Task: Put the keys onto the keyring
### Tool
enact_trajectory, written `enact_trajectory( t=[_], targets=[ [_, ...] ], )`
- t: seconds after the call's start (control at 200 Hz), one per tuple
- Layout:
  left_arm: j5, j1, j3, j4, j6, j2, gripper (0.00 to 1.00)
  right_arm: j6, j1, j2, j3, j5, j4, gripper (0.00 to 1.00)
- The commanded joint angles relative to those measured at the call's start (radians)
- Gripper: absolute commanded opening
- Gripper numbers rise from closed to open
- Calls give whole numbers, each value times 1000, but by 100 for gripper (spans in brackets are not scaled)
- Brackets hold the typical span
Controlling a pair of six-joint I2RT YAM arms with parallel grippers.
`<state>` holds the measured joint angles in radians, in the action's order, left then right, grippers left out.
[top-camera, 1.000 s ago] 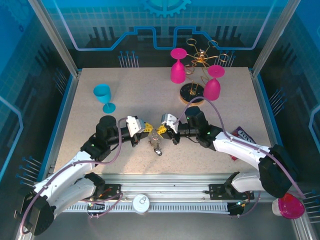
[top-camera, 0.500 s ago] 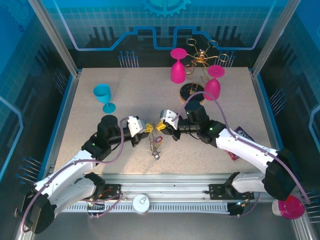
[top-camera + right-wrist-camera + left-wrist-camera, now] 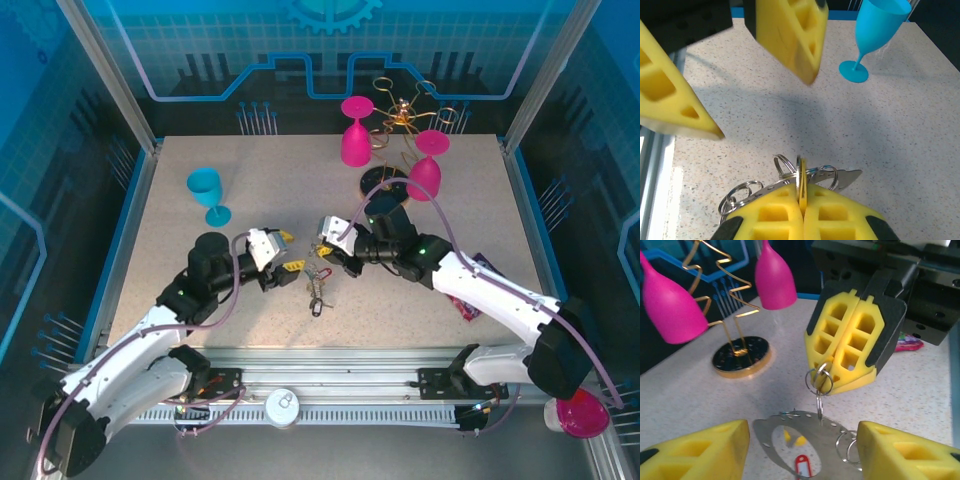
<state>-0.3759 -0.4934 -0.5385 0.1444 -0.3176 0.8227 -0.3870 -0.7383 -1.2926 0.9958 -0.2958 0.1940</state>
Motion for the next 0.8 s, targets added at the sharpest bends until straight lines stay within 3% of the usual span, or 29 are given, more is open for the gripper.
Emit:
enact_trajectory(
  t=[0.0, 0.18, 0.33, 0.485, 0.68, 0.796],
  targets=[
    [174, 6, 33, 36, 100, -71, 63, -47, -25, -29, 73, 25, 46, 0],
    [655, 21, 43, 36, 247, -170, 70, -32, -65, -130, 170, 1, -19, 0],
    [887, 54, 3, -50, 346, -205, 72, 37, -112, -256, 266, -50, -152, 0],
    [958, 79, -25, -88, 419, -208, 72, 141, -123, -375, 317, -51, -303, 0],
    [917, 98, -34, -106, 471, -159, 73, 187, -90, -415, 209, -5, -374, 0],
    [877, 101, -25, -88, 485, -105, 74, 129, -59, -390, 109, 24, -336, 0]
  ],
)
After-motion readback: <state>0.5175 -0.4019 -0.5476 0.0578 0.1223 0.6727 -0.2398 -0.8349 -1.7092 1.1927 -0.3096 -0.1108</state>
